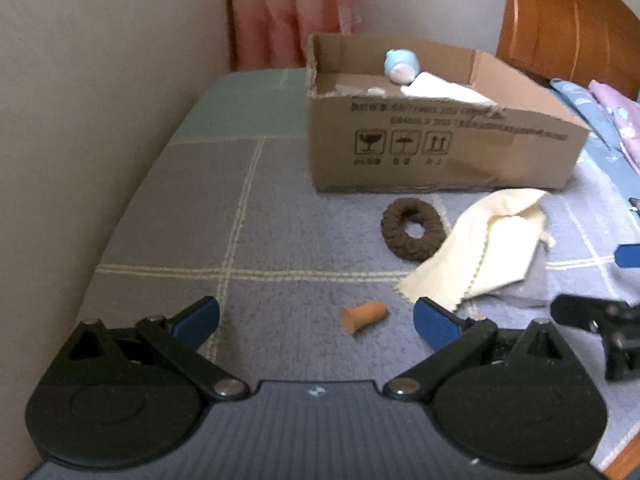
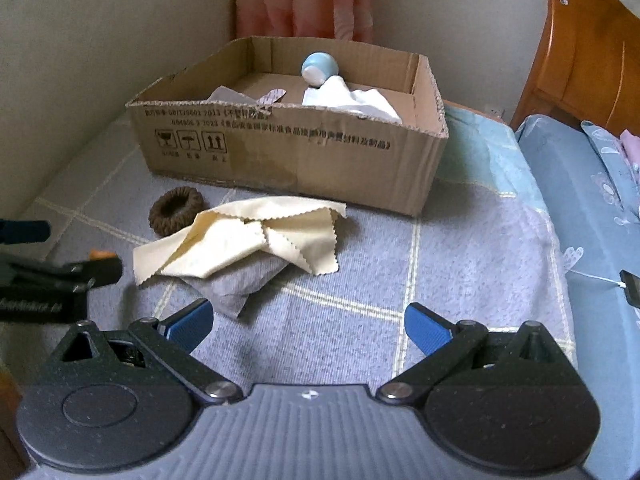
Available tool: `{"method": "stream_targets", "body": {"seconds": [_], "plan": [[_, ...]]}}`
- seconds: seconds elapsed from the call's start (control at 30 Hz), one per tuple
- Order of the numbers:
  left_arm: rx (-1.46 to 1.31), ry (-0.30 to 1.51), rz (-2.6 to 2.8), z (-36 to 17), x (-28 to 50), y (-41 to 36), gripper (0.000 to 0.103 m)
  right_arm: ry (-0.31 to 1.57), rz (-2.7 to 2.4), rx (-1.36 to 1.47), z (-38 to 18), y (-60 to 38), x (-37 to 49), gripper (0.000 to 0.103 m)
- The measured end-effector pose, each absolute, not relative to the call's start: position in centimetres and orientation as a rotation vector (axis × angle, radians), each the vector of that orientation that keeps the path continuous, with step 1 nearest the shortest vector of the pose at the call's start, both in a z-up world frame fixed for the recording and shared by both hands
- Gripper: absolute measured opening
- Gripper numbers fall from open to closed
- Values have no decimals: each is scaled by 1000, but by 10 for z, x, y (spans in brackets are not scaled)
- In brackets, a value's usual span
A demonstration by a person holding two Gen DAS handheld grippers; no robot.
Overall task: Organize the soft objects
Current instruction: 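Withdraw both tools and close the left tool on the small orange foam piece, then hold the orange piece with the left tool while the right tool grasps the brown hair tie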
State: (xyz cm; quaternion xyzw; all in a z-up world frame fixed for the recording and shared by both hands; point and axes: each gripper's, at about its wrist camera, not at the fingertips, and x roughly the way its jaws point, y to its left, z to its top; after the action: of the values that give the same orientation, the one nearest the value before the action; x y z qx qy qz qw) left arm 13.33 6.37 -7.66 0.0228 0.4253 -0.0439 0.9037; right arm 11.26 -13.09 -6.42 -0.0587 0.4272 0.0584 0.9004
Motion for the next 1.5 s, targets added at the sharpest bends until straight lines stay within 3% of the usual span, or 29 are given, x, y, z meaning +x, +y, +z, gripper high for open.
{"method": "stream_targets", "body": {"seconds": [0.37,0.47,0.63,0.9,1.2,1.5], "plan": [[6,877,13,-78,124,89,102,893,178,-154,-76,-125,115,103],[6,873,22,-75,121,82,89,908,186,-164,-83,-123,115,103],[-1,868,6,-69,120,62,46,897,203,-151,-83,-122,113,103],[-9,853,3,-68,118,50,22,882,216,-154,-84,-122,113,103],[-12,836,-10,-70,116,51,20,873,217,-156,-80,-124,115,103],[-2,829,-4,-71,116,61,20,719,359,-244,-41,-109,116,102]]}}
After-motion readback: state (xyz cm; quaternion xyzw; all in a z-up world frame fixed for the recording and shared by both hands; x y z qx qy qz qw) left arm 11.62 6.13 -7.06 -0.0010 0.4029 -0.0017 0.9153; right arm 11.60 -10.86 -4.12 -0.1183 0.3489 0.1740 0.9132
